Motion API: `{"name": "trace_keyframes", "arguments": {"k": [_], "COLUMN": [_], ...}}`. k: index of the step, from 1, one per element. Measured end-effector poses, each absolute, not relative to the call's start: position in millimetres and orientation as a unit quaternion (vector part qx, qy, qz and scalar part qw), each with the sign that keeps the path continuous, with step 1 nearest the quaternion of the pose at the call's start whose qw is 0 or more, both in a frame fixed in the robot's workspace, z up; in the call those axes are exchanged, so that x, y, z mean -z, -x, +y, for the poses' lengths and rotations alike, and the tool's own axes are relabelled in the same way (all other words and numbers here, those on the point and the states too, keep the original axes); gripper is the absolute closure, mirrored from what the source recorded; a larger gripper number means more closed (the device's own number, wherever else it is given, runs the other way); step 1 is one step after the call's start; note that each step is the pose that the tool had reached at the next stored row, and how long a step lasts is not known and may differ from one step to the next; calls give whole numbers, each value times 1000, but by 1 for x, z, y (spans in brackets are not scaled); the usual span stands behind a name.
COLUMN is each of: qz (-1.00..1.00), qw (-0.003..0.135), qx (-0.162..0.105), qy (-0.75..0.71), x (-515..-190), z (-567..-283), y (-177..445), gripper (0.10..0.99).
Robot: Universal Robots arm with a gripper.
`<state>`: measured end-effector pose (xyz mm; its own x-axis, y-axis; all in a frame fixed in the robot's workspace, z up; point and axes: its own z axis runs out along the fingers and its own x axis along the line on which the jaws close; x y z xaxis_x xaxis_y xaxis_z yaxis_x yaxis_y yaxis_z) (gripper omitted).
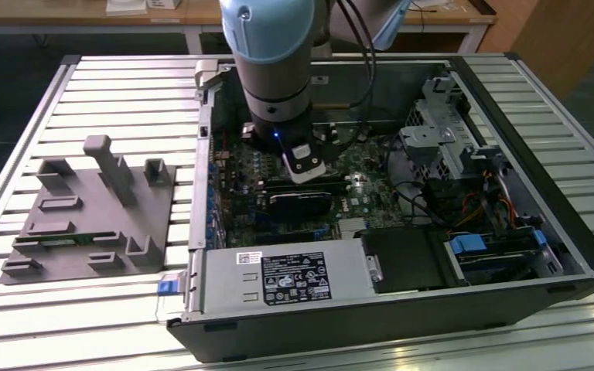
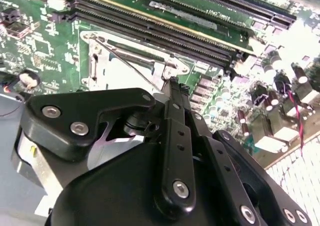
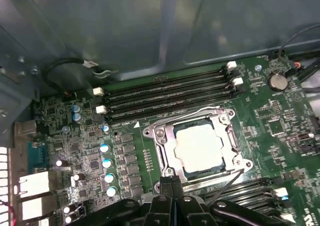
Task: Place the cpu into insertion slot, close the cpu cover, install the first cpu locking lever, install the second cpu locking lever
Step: 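Install the second cpu locking lever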
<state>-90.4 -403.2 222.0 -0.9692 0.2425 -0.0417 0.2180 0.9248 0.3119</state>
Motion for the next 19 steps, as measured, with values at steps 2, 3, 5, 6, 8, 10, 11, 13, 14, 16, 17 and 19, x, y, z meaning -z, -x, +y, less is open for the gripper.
{"name": "trace_keyframes", "arguments": {"k": [2, 3, 5, 6, 8, 10, 11, 13, 14, 16, 17, 19], "qz": [980, 980, 980, 980, 980, 980, 981, 982, 983, 984, 984, 985], "qw": [40, 40, 40, 40, 40, 40, 40, 41, 41, 40, 39, 38], "qx": [-154, -154, -154, -154, -154, -153, -152, -144, -138, -128, -125, -122], "qy": [-117, -117, -117, -117, -117, -117, -117, -117, -117, -118, -118, -118], "x": [-227, -229, -234, -237, -243, -248, -250, -253, -254, -254, -254, -254], "z": [-403, -403, -403, -403, -403, -403, -403, -403, -403, -403, -403, -404], "y": [90, 90, 90, 90, 90, 90, 90, 89, 89, 86, 84, 80], "gripper": [980, 980, 980, 980, 980, 980, 980, 980, 980, 980, 980, 980]}}
